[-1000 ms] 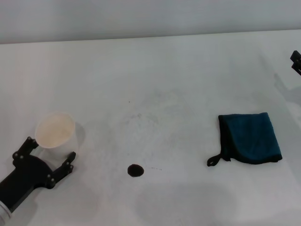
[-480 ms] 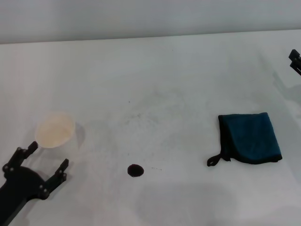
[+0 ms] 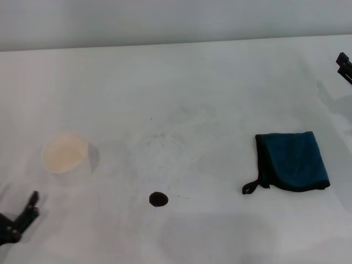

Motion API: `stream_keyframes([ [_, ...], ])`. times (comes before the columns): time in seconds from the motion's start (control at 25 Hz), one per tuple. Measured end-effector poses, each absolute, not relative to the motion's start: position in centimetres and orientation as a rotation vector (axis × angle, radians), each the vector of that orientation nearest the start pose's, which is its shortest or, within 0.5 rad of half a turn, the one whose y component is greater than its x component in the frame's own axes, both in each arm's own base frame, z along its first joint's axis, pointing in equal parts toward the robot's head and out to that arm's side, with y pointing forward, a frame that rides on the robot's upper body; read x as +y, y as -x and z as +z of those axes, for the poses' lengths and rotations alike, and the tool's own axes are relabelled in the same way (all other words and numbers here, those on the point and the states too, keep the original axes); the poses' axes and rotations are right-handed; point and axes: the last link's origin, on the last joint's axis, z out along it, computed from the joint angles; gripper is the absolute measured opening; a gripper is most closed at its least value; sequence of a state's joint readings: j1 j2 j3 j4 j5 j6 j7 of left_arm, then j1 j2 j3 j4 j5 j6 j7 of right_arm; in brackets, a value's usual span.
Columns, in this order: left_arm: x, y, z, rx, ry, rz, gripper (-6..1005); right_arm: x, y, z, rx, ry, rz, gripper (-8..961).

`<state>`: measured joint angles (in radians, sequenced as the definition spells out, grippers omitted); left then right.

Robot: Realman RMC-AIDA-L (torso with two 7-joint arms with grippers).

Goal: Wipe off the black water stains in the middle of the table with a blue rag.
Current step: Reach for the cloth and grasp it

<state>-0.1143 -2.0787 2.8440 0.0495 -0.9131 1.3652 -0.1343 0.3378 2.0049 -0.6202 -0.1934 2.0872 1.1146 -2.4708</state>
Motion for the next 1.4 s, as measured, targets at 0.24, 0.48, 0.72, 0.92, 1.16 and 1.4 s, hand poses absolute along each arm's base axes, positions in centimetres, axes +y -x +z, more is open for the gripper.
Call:
stream_keyframes([
  [0.24, 17.1, 39.4, -3.0, -0.554, 1.771, -0.505, 880, 30.6, -39.7, 5.1, 0.759, 1.619, 0.680, 793],
  [0.48, 17.1, 40.0, -1.6, -0.570, 1.655, -0.505, 880, 30.5, -39.8, 5.1, 0.765, 1.614, 0.682, 791],
  [0.72, 17.9, 40.1, 0.0, -0.553, 1.542, -0.531, 880, 30.7, -39.6, 5.2, 0.777, 1.607, 0.702, 790],
  [0.92, 19.4, 39.8, 0.6, -0.538, 1.504, -0.551, 880, 30.8, -39.6, 5.3, 0.794, 1.600, 0.722, 789],
  [1.16, 21.1, 39.2, 0.8, -0.510, 1.509, -0.576, 880, 31.1, -39.9, 6.6, 0.832, 1.565, 0.749, 788],
  [1.4, 21.9, 39.1, 0.9, -0.502, 1.517, -0.574, 880, 31.0, -40.3, 8.3, 0.865, 1.538, 0.778, 787],
])
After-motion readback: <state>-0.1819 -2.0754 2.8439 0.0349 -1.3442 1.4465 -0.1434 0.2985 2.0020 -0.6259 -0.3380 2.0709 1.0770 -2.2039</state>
